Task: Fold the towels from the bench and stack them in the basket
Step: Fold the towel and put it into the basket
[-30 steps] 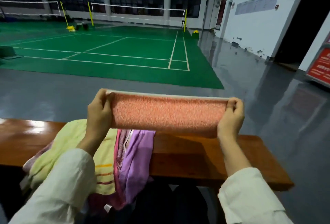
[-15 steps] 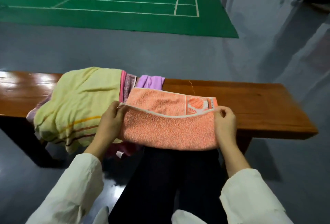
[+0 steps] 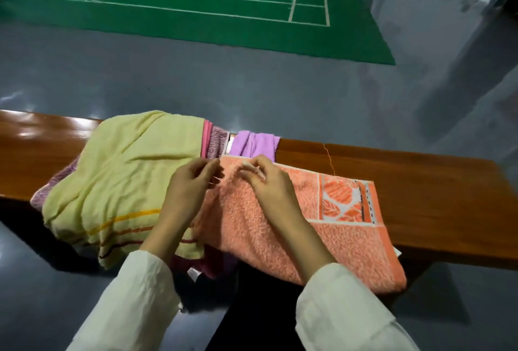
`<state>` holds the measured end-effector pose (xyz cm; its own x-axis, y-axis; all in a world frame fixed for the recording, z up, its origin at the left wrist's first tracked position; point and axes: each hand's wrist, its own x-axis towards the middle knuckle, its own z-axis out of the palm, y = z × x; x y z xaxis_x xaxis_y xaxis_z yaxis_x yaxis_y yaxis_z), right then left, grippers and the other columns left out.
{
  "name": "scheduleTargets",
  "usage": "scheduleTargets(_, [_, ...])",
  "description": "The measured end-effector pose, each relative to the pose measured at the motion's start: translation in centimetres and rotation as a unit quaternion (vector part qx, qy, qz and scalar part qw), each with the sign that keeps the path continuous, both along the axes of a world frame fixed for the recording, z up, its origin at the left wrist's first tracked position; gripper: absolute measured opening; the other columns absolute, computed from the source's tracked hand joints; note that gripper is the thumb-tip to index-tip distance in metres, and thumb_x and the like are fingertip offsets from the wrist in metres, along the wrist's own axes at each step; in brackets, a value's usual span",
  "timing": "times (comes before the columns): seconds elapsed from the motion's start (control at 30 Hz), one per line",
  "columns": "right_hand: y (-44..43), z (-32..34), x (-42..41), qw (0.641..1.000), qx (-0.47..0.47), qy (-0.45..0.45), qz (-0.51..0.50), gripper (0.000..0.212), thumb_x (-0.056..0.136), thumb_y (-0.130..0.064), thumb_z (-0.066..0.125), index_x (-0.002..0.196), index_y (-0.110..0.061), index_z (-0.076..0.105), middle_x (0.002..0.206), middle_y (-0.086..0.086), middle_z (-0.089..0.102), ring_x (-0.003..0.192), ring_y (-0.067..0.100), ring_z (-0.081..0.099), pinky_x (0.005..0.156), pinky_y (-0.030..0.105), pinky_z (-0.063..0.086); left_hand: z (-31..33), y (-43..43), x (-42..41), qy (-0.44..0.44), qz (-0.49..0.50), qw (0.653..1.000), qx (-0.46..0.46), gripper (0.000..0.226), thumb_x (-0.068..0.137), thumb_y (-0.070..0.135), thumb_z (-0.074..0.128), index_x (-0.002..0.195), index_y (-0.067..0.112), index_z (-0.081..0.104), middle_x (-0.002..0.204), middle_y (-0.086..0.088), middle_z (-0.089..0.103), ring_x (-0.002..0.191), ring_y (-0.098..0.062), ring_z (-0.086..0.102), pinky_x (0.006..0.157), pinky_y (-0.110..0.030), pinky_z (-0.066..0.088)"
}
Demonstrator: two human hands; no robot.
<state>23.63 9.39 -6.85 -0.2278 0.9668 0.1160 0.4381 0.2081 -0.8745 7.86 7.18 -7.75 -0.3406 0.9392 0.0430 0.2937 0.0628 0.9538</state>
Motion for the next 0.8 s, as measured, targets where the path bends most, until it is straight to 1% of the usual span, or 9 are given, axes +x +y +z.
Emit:
scheduleTargets(0.07, [0.8,-0.5,-0.3,1.0,-0.004,0.005,-0.015,0.011,0.095,-0.029,0.057,0.09,-0.02,0.056,0.092,0.007,0.068,0.089,0.027,0.061,0.076,0.037,0.045,-0.7,1.2,-0.6,0.076,0.026,0.996,-0.033,0.011,0.093,0.022,0.059,0.091,0.017,0.069,0.086,0.001,0.069,0.077,-0.012,0.06,0.079,-0.035,0.05])
scheduleTargets(0.2, [2.0,-2.9,-1.0,0.999,-0.035,-0.011,-0.024,0.006,0.096,-0.031,0.054,0.09,-0.032,0.052,0.099,0.005,0.069,0.095,0.027,0.063,0.083,0.042,0.05,-1.7,2.8,0.3,0.206,0.012,0.975,-0.08,0.03,0.091,0.027,0.061,0.117,0.011,0.066,0.11,-0.007,0.069,0.092,-0.015,0.059,0.076,-0.021,0.037])
scheduleTargets(0.27, [2.2,-3.9,-1.3,0.998,-0.046,0.009,-0.034,0.001,0.093,-0.031,0.056,0.093,-0.032,0.057,0.103,0.002,0.07,0.099,0.024,0.063,0.088,0.045,0.05,-2.3,3.4,0.6,0.231,-0.002,0.968,-0.093,0.032,0.09,0.028,0.062,0.116,0.009,0.065,0.112,-0.013,0.068,0.099,-0.024,0.062,0.076,-0.024,0.038])
scheduleTargets(0.37, [2.6,-4.6,-1.3,0.996,-0.066,0.042,-0.042,0.01,0.087,-0.04,0.056,0.096,-0.036,0.058,0.103,-0.002,0.07,0.102,0.021,0.063,0.09,0.048,0.049,-2.9,4.5,0.7,0.246,0.0,0.96,-0.135,0.033,0.089,0.035,0.063,0.105,0.006,0.064,0.103,-0.017,0.068,0.094,-0.031,0.06,0.071,-0.033,0.038])
scheduleTargets(0.47, [2.5,-4.4,-0.9,0.993,-0.086,0.067,-0.035,0.011,0.083,-0.046,0.058,0.091,-0.039,0.061,0.098,-0.008,0.069,0.098,0.015,0.063,0.091,0.048,0.049,-2.6,5.2,0.8,0.195,-0.002,0.971,-0.14,0.025,0.083,0.035,0.069,0.091,0.011,0.066,0.082,-0.009,0.067,0.076,-0.024,0.057,0.059,-0.03,0.032])
scheduleTargets(0.53, [2.2,-3.5,-0.5,0.992,-0.088,0.088,-0.023,0.007,0.084,-0.04,0.062,0.088,-0.034,0.064,0.094,-0.009,0.069,0.096,0.012,0.063,0.091,0.044,0.05,-2.0,4.9,0.8,0.092,-0.015,0.99,-0.109,0.017,0.079,0.023,0.075,0.076,0.016,0.059,0.065,-0.001,0.057,0.061,-0.015,0.049,0.053,-0.029,0.032])
scheduleTargets(0.63, [1.3,-1.4,0.3,0.984,-0.093,0.154,-0.005,0.008,0.089,-0.017,0.065,0.093,-0.022,0.068,0.088,-0.011,0.067,0.087,-0.004,0.06,0.081,0.016,0.047,-0.6,3.2,1.4,-0.047,-0.03,0.997,-0.059,0.019,0.077,0.006,0.068,0.075,0.019,0.055,0.064,0.001,0.054,0.05,-0.004,0.044,0.047,-0.022,0.033])
scheduleTargets(0.7, [0.4,-0.1,0.8,0.977,-0.084,0.198,0.002,0.009,0.089,-0.011,0.063,0.094,-0.015,0.069,0.083,-0.012,0.065,0.078,-0.009,0.057,0.072,0.007,0.042,0.4,1.7,2.6,-0.079,-0.034,0.996,-0.017,0.019,0.082,0.003,0.065,0.08,0.021,0.058,0.066,0.002,0.058,0.052,0.001,0.047,0.048,-0.016,0.036])
scheduleTargets(0.8, [-1.3,1.3,1.1,0.972,-0.069,0.226,0.002,0.008,0.088,-0.007,0.064,0.089,-0.014,0.068,0.079,-0.008,0.066,0.075,-0.004,0.057,0.07,0.009,0.043,1.5,-0.7,4.6,-0.086,-0.017,0.995,0.038,0.012,0.087,0.009,0.064,0.084,0.02,0.066,0.071,0.007,0.067,0.063,0.003,0.055,0.058,-0.012,0.041])
